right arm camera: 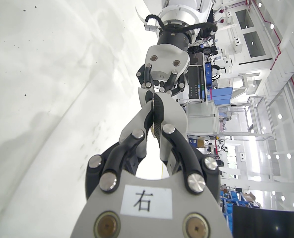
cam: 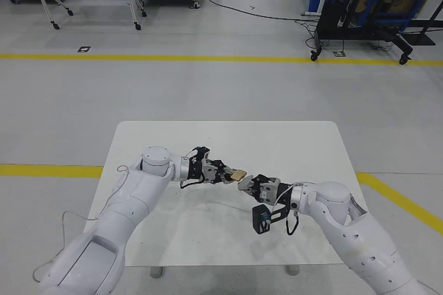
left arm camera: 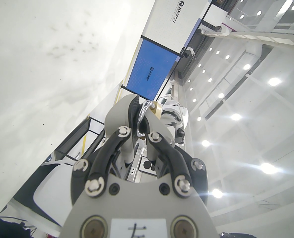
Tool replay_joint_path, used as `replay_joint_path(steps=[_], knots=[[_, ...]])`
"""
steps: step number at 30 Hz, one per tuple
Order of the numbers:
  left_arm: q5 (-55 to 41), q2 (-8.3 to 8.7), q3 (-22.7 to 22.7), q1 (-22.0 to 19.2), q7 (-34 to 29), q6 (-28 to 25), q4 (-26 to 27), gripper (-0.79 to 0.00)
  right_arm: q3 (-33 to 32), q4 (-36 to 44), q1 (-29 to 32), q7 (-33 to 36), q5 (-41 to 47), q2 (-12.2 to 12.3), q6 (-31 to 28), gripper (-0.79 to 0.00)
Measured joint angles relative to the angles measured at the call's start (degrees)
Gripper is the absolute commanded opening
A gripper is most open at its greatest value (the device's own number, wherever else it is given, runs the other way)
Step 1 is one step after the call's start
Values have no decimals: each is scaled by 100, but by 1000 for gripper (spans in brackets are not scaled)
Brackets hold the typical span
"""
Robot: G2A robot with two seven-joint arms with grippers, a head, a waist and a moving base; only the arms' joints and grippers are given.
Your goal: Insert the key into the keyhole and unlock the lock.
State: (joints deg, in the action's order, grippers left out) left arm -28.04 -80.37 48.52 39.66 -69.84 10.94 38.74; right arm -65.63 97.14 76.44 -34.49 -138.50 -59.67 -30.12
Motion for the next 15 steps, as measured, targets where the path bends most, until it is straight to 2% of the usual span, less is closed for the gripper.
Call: replay_joint_path(steps=[4,9,12,15], knots=[[-39,8,59,-10,48,-65,-4,-785,-136,113,123,106,148,25,134,-785],[-38,56,205,42,164,-513,133,-785,-738,434,659,467,692,97,339,-785],[1,85,251,127,102,-811,319,-785,-1056,634,929,1071,996,114,217,-785],[81,117,266,194,-55,-1012,492,-785,-1090,756,955,1593,1323,92,11,-785]])
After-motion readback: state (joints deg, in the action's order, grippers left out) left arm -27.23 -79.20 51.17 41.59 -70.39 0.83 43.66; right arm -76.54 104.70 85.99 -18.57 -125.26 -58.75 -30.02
